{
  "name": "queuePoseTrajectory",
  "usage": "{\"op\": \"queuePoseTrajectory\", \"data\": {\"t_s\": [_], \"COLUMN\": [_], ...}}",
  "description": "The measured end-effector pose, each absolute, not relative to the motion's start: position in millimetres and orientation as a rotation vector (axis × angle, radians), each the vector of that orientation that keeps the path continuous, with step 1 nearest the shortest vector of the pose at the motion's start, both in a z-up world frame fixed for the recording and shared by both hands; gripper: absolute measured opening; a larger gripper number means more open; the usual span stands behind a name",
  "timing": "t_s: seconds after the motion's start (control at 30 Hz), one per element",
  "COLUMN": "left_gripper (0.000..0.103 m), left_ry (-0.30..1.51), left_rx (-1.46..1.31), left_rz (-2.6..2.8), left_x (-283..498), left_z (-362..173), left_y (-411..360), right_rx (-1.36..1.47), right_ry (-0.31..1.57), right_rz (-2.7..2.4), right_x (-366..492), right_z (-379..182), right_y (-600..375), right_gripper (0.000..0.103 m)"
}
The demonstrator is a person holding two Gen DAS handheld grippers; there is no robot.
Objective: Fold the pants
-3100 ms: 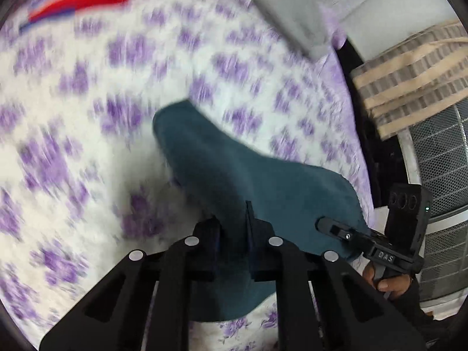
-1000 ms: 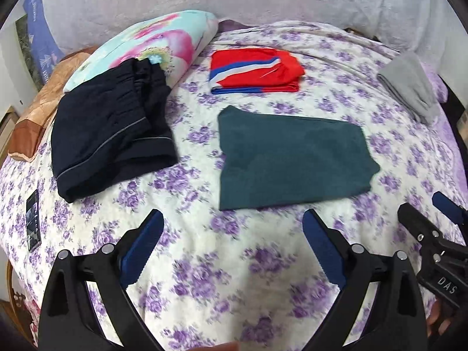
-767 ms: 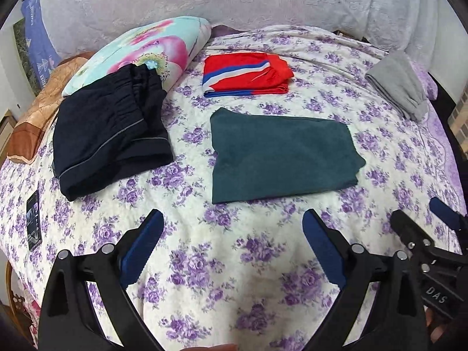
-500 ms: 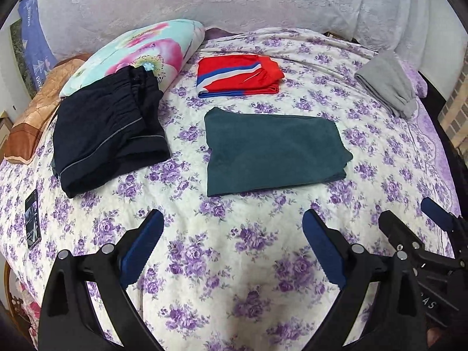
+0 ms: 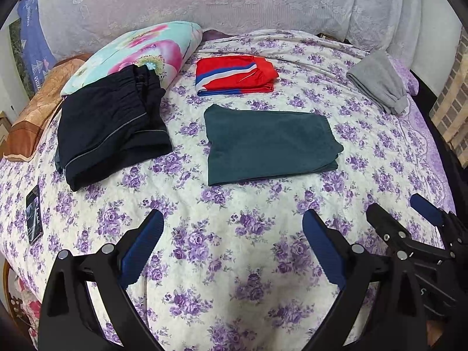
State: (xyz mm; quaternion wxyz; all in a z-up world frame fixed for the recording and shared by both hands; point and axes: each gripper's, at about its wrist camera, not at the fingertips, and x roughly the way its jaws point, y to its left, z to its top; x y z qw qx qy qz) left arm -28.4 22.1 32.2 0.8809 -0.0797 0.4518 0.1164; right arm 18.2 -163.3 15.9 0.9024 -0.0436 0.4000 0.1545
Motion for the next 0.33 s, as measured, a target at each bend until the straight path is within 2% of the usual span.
{"op": "queuePoseTrajectory", "data": {"t_s": [0.33], "left_gripper": [0.093], "left_ry": [0.962], "left_rx": [-0.182], "left_rz": [0.241], "left_x": [-26.3], "left_z": [30.4], "left_y": [26.8], "right_rx": [-0.11], "right_ry": [0.836], "right_rz": [0.305], "right_x": [17.4], "right_z": [17.8], "right_y": [-157.8], "right_gripper": [0.096]}}
